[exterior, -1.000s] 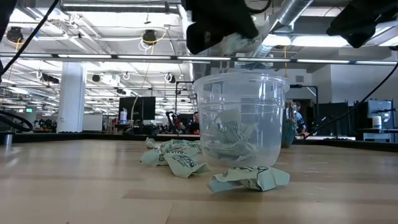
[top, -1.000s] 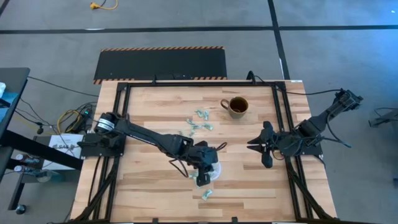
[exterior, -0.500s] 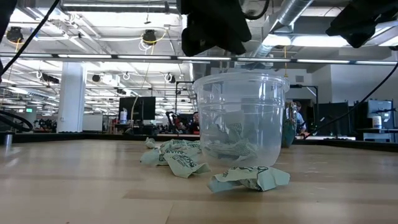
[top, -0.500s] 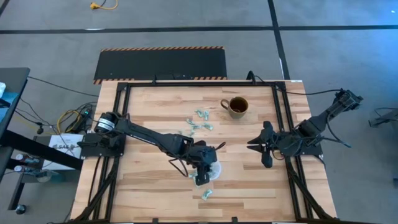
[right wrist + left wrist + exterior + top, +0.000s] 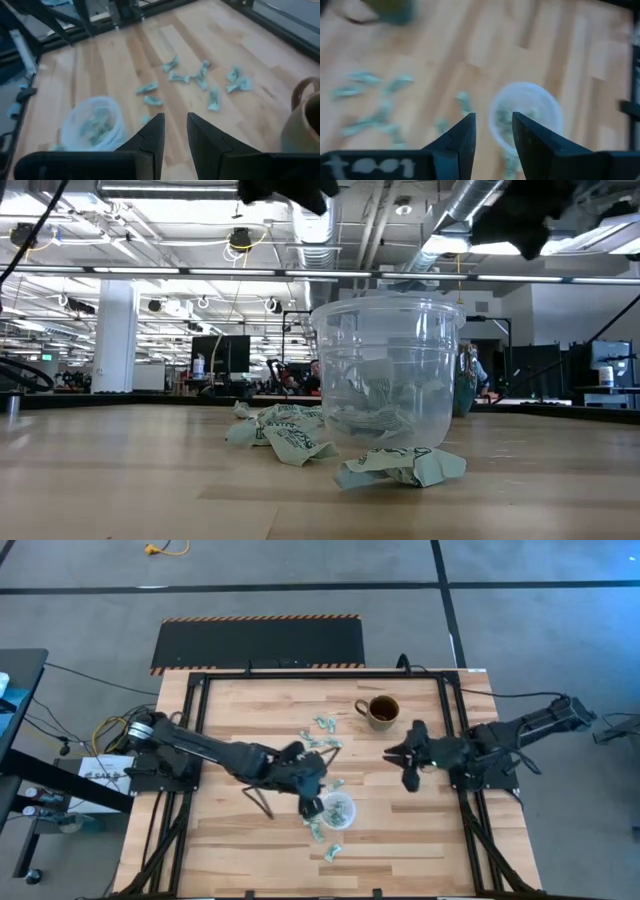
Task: Pick and place Stevia / Truvia into bins
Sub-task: Put the green stevia packet into the transparent container
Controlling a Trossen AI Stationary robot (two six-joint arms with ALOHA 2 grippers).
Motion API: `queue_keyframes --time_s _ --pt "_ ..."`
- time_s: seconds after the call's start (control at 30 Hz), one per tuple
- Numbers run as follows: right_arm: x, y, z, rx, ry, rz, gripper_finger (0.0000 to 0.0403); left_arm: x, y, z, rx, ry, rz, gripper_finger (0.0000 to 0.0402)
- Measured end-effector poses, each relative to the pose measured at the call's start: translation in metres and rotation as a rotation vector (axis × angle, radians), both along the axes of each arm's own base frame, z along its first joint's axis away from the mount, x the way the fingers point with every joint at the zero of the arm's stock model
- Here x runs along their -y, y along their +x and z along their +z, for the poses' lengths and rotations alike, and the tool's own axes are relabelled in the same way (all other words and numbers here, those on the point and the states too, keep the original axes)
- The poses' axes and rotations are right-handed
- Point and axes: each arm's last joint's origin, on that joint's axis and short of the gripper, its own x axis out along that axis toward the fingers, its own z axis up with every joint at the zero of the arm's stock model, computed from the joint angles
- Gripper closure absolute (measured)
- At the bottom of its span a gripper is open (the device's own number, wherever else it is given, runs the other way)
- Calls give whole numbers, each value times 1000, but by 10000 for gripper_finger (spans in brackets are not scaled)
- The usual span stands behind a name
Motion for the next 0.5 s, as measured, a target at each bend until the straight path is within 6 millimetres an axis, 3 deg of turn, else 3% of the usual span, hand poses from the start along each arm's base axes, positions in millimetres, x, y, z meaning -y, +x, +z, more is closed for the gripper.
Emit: queue_keyframes --time_s 0.23,0.5 --pt "38 50 9 -116 32 48 329 1 -27 15 3 116 149 288" --pt "75 102 -12 -309 88 119 329 5 -45 0 -52 97 192 288"
